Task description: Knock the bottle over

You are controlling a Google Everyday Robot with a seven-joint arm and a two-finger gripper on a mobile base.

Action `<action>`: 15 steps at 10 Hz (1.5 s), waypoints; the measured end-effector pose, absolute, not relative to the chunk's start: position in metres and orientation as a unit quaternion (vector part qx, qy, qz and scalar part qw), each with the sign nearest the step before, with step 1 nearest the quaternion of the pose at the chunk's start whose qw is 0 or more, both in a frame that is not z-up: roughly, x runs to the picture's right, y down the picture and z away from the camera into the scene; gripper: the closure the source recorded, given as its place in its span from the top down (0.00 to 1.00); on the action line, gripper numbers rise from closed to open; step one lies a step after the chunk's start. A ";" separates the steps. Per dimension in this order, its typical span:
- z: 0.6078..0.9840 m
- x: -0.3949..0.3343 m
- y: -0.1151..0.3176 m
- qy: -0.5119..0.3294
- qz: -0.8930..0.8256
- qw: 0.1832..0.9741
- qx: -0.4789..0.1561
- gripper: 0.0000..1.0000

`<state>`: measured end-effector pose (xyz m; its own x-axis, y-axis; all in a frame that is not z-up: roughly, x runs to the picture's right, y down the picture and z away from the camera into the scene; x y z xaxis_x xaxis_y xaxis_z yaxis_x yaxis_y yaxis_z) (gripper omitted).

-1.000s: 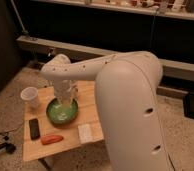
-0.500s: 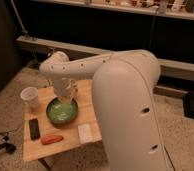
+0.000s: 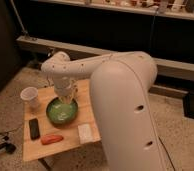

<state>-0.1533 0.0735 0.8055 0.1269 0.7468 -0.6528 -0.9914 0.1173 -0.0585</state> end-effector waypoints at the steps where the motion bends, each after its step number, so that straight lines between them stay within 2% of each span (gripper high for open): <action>1: 0.807 -0.151 0.074 0.245 0.616 0.705 -0.253 0.00; 15: 0.827 -0.152 0.048 0.242 0.613 0.707 -0.255 0.00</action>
<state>-0.1523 0.0482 0.8269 0.1300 0.7437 -0.6557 -0.9911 0.1168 -0.0640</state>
